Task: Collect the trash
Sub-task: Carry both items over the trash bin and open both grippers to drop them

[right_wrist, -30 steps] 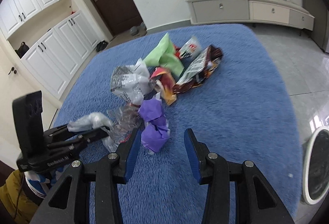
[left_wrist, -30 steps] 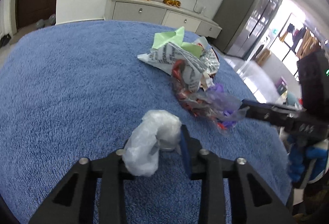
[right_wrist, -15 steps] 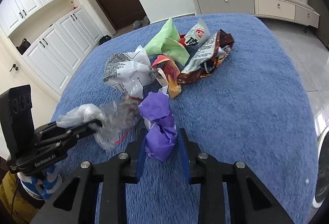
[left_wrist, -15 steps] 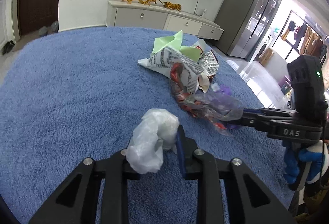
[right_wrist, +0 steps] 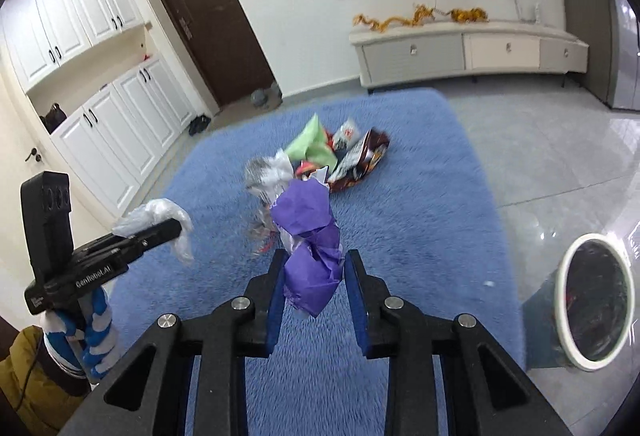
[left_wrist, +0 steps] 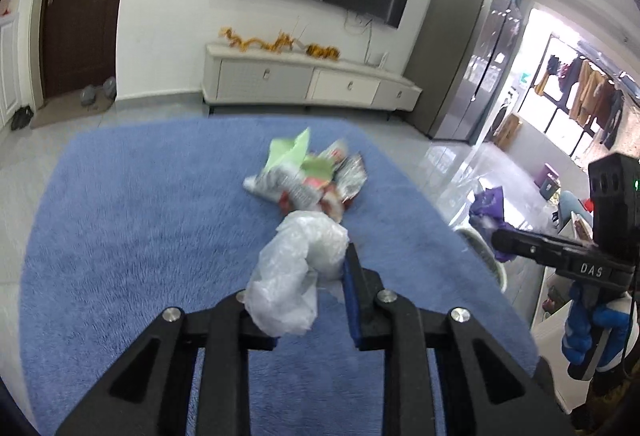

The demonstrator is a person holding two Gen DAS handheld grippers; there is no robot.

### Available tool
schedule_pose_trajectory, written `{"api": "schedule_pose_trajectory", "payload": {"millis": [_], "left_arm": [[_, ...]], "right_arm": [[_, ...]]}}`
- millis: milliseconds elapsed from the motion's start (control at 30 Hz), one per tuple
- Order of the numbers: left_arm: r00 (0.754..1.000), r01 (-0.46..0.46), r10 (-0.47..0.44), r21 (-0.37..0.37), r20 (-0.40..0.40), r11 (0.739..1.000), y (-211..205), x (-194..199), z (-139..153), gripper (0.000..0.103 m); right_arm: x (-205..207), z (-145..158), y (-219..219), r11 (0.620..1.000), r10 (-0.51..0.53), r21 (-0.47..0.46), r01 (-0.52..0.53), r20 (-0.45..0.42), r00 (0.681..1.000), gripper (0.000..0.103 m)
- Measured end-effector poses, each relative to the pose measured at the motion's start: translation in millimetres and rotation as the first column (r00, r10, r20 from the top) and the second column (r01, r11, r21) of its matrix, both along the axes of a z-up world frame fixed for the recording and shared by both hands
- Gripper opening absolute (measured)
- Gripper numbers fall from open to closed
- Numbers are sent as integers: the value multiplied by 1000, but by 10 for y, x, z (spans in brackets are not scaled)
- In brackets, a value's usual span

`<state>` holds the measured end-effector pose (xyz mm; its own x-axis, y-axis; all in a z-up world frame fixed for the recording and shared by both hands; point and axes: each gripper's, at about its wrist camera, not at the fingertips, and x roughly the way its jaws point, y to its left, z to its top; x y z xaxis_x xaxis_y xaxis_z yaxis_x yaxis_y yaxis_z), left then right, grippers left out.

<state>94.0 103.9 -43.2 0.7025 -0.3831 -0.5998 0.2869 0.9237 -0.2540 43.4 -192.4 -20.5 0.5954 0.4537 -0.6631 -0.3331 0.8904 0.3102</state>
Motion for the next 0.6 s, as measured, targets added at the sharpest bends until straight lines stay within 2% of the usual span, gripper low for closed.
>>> {"api": "schedule_pose_trajectory", "payload": {"millis": [300,467,600], "left_arm": [[991,79,-75,-30,110,996,-512,-103,749,23],[985,138,-134,-27,110,990,-1011,20,919,23],[974,208,-206,-5,92,978,-1636,189,972,23]], "right_arm": [[-413,526,-641,993,-117,13,117,120,986,27],[-544,605,-1182,977,-210,10,211,144,967,27],[-582,557,-1653,956,-292,4,294,139,946,27]]}}
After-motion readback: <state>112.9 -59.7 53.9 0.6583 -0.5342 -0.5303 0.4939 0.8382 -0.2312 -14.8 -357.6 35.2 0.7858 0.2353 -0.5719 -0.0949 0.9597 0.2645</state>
